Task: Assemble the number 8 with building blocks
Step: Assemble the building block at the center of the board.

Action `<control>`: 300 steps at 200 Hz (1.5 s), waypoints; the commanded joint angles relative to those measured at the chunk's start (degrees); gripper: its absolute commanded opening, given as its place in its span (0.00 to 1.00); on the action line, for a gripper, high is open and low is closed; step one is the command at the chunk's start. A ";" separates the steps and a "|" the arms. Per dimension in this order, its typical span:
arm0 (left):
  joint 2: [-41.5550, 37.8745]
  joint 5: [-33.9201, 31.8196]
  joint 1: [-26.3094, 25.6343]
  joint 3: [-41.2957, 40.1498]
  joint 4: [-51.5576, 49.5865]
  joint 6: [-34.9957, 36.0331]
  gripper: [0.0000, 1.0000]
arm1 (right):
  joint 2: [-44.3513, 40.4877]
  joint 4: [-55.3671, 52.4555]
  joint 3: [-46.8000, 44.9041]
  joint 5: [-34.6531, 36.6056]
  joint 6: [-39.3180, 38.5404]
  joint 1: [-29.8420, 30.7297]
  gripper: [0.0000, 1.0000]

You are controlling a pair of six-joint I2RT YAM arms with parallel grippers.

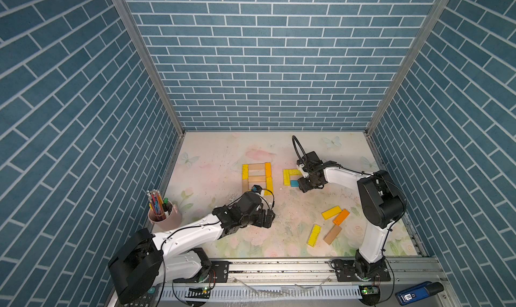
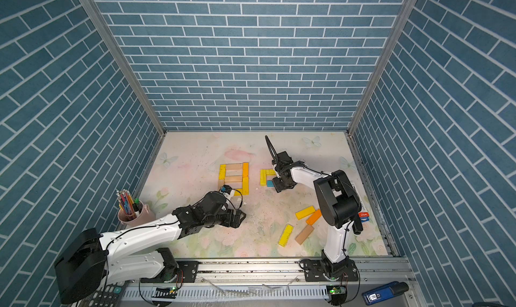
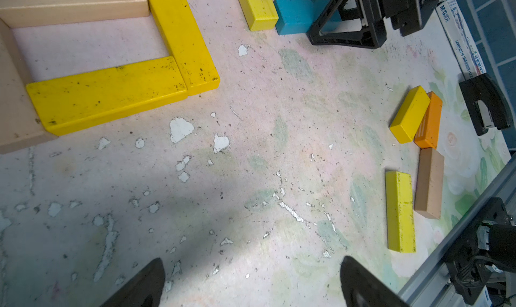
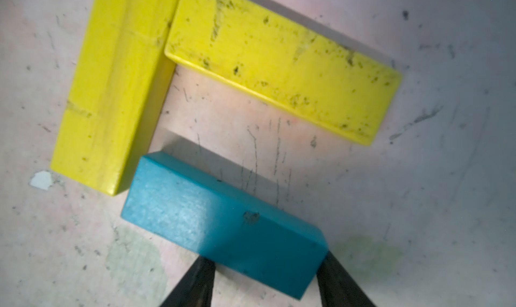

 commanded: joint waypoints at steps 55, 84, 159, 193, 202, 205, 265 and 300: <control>-0.05 0.45 0.25 0.74 0.27 0.10 0.99 | -9.34 4.48 -8.59 -0.81 8.61 -0.42 0.67; 0.08 0.63 0.24 0.62 0.60 0.01 0.99 | -12.79 7.42 -10.64 -2.61 17.28 -0.93 0.70; 0.19 0.84 0.26 1.10 1.12 -0.26 0.99 | -9.62 8.87 -5.75 6.34 37.24 -1.22 0.68; 0.17 0.88 0.25 1.10 1.46 -0.40 0.99 | -5.38 8.40 -2.31 6.31 37.25 -1.17 0.69; 0.27 0.91 0.26 1.10 1.57 -0.45 0.99 | -4.51 8.37 -1.79 6.07 37.38 -1.17 0.69; 0.28 0.96 0.25 1.09 1.57 -0.45 0.99 | -4.23 8.34 -1.54 6.07 37.34 -1.21 0.69; 0.03 0.80 0.25 0.81 1.64 -0.39 1.00 | -0.39 8.70 -0.05 5.00 37.60 -1.28 0.70; -0.42 0.84 0.25 1.06 1.83 -0.32 0.99 | 0.93 8.98 0.16 4.38 37.60 -1.22 0.70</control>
